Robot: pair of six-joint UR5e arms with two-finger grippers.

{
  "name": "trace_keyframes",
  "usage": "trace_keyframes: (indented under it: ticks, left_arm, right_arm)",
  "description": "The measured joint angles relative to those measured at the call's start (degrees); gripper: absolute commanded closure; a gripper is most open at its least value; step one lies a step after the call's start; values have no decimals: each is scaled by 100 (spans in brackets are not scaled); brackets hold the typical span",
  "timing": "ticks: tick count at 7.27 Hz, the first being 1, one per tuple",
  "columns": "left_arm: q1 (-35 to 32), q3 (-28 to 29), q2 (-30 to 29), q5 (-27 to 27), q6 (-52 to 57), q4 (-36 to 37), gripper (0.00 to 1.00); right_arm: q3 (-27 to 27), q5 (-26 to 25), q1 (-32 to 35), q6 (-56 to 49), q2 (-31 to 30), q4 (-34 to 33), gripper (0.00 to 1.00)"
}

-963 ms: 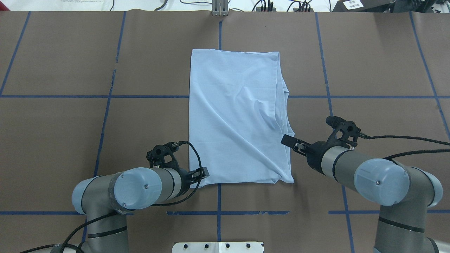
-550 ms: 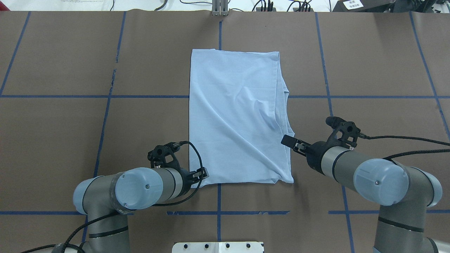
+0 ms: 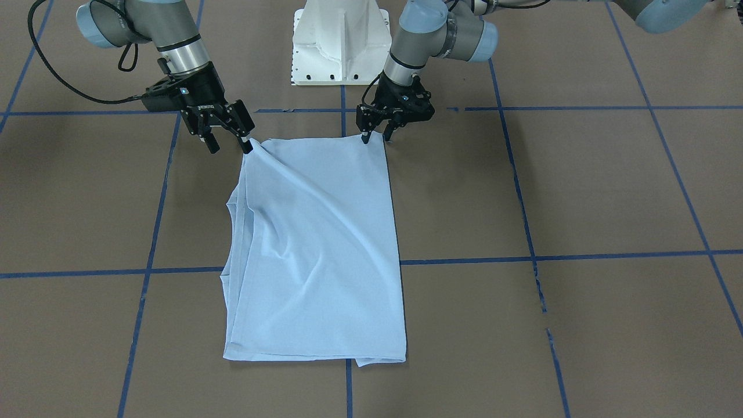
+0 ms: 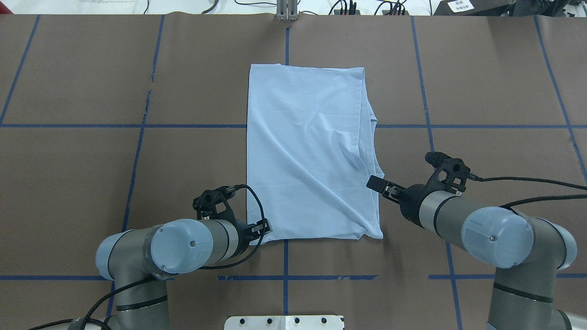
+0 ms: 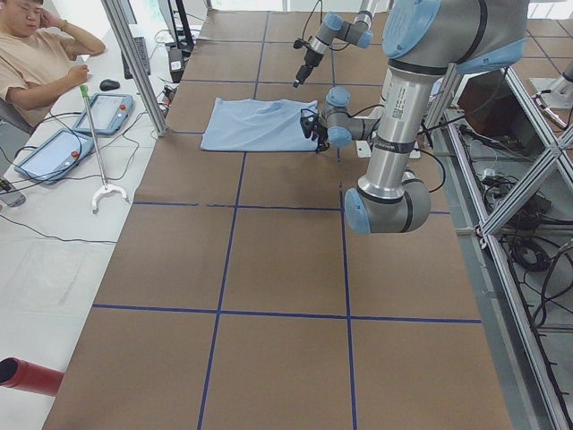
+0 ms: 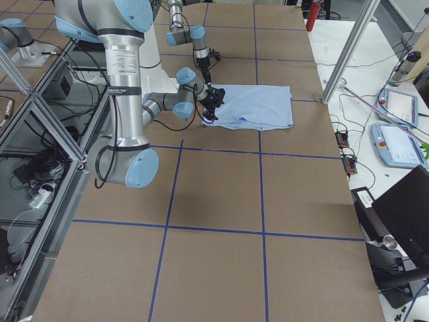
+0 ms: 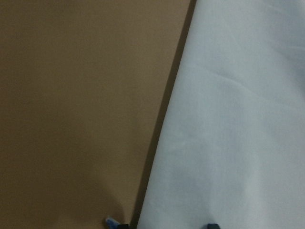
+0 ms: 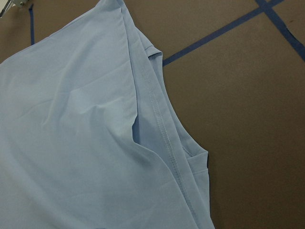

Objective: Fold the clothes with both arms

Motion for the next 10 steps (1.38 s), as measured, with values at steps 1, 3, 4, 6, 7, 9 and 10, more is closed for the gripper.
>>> trace_keyframes:
  ticks: [1,3,4,6,7,9,10]
  left_arm:
    - [4,0,-1,-2,2,-2,37]
    - [3,0,-4,-4,6,-6,39]
    - [2,0,-5,-4,3,-3,39]
    - [6,0,-6,-4,4,-6,39]
    - [6,0,-9,-3,2,-6,39]
    - [4,-2,-14,2,0,-1,41]
    - [3,-2,-15,1,0,-2,69]
  right_arm:
    - [-1,0,0,0,0,0,4]
    - [-7,0,1,0,0,6,4]
    - [-7,0,0,0,0,8,4]
    - [-8,0,1,0,0,15,4]
    - [-9,0,0,0,0,17,4]
    - [-19,0,0,2,0,18,4]
    - [-28,0,0,4,0,18,4]
